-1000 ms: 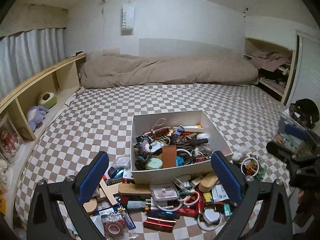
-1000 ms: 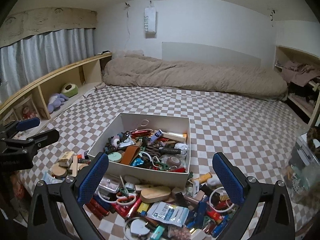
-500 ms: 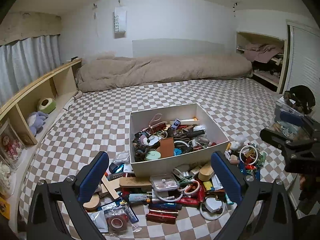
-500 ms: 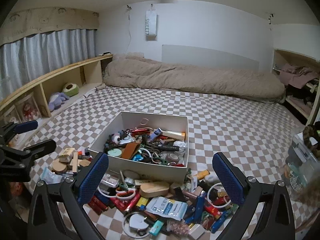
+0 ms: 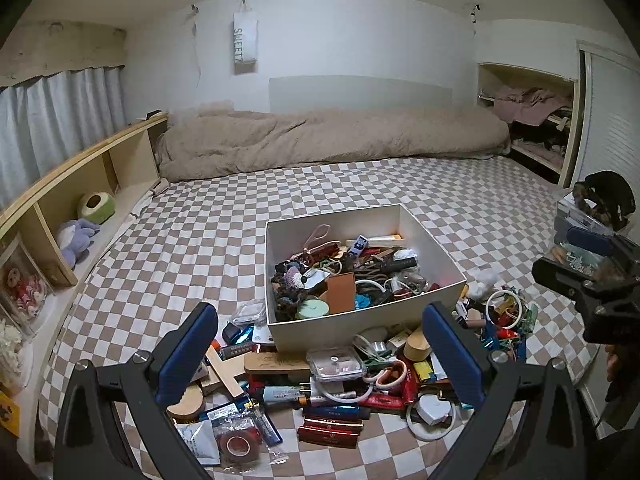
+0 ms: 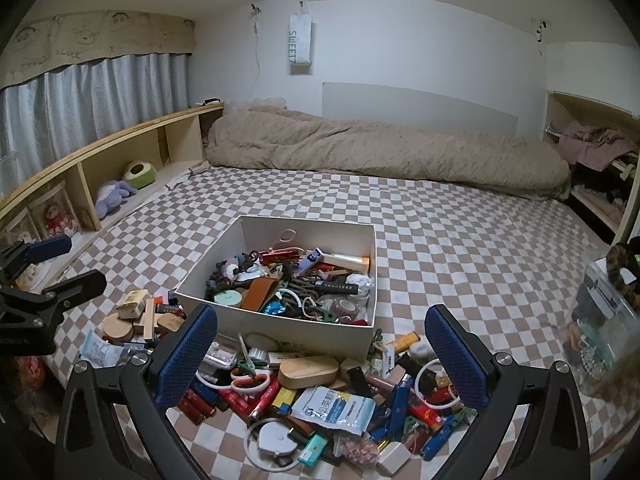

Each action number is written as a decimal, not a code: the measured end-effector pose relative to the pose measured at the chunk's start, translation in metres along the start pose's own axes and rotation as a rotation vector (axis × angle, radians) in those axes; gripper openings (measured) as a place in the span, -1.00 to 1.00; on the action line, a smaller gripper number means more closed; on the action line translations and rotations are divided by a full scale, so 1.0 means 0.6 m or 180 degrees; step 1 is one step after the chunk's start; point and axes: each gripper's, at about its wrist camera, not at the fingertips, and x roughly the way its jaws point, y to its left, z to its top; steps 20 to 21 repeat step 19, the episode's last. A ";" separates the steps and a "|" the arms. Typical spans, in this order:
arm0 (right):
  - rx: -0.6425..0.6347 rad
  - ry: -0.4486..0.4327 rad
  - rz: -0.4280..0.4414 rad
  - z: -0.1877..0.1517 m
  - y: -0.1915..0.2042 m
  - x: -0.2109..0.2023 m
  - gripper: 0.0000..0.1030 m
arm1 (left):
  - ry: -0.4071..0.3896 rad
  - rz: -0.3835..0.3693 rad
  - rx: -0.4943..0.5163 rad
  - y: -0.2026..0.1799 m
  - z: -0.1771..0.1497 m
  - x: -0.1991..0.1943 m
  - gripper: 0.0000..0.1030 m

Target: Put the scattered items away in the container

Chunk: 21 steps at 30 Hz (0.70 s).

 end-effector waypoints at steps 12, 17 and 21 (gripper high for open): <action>0.0023 0.0025 0.0020 0.000 -0.001 0.000 1.00 | 0.0035 0.0003 0.0004 0.002 -0.002 0.004 0.99; 0.0016 0.0031 0.0036 0.000 -0.001 0.001 1.00 | 0.0038 -0.0008 0.0030 -0.001 -0.002 0.004 0.99; 0.0002 0.0040 0.0037 -0.001 0.000 0.003 1.00 | 0.0034 -0.0008 0.0053 -0.003 -0.004 0.004 0.99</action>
